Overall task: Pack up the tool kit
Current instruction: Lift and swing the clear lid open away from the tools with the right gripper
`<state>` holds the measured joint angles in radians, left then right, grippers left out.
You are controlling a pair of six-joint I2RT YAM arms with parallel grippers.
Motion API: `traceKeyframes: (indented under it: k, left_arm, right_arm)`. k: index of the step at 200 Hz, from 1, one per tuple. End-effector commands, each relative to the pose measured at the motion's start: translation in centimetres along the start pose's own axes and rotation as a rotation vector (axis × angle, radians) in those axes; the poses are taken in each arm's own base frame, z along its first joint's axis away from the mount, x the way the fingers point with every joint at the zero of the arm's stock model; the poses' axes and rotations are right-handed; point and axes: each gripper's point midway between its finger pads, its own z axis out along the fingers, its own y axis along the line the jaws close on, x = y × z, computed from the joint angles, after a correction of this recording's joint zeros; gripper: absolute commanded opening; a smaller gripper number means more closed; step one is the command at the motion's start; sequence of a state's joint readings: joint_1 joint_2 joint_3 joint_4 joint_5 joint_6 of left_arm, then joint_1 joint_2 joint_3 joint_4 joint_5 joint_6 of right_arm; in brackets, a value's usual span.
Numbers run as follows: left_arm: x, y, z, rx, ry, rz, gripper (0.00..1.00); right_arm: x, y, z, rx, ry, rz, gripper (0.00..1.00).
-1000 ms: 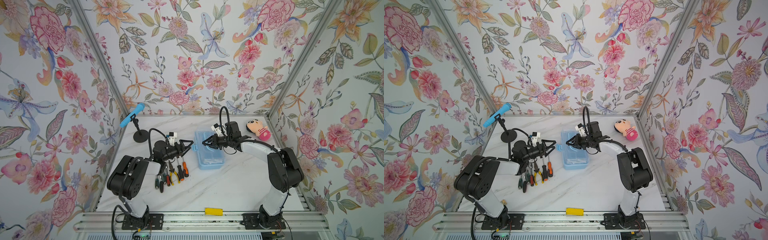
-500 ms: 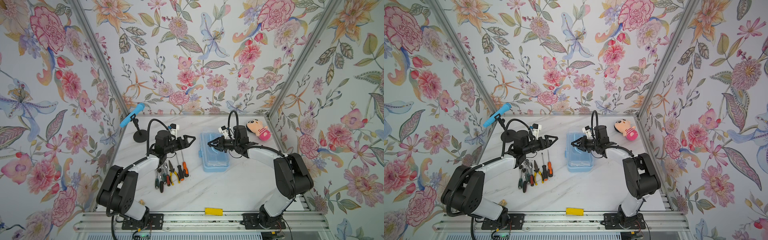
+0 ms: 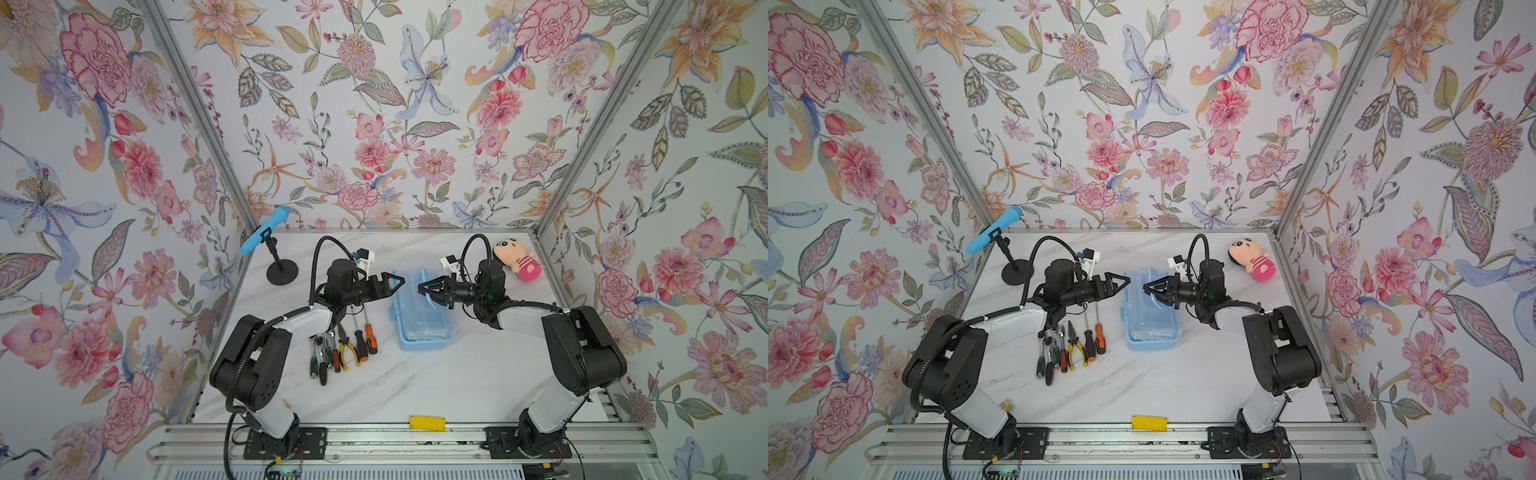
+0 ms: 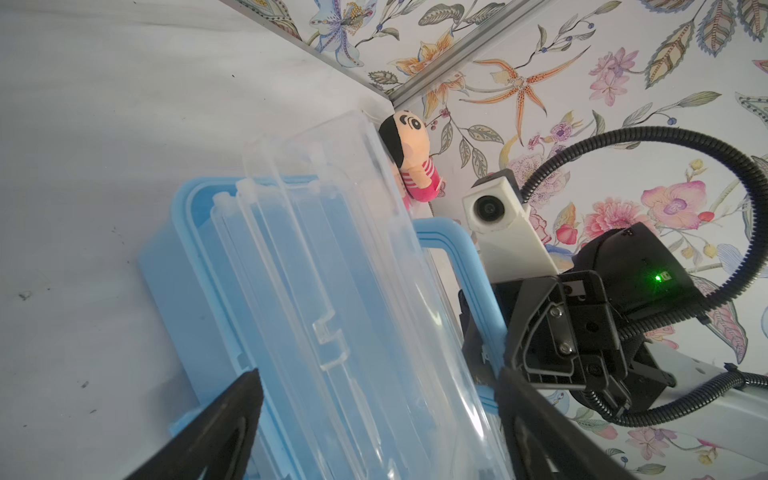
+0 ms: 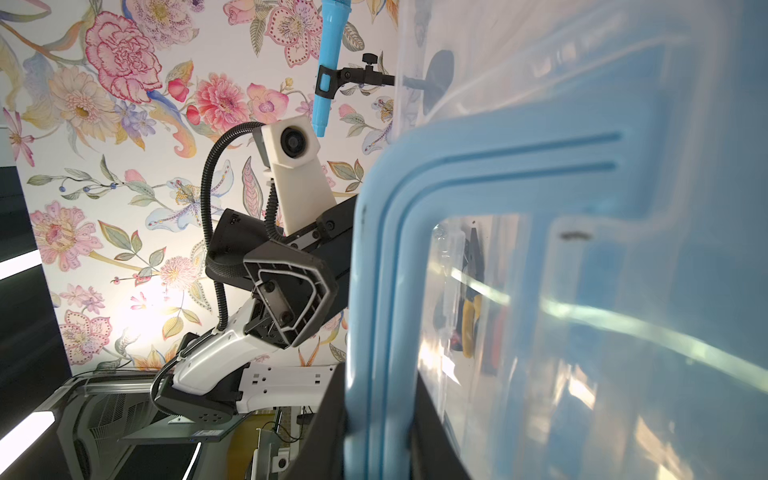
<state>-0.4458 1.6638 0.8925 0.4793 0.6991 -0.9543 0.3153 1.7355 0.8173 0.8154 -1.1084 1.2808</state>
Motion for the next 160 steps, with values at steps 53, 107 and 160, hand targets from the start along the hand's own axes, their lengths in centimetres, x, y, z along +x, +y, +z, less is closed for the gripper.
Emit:
traceKeyframes:
  k: [53,107,160]
  left_arm:
    - [-1.1,-2.1,2.3,0.083,-0.002,0.025,0.91]
    - [-1.7,-3.7,3.3,0.145,-0.008,0.021,0.90]
    - [-1.9,-4.4,3.5,0.167,-0.013,0.025,0.90]
  right_arm:
    - [0.5,-0.6,0.3,-0.075,0.042,0.030,0.00]
    - [1.0,-1.5,0.6,0.032,0.054,-0.006,0.11]
    - [1.4,-0.5,0.9,0.163,0.062,-0.103,0.56]
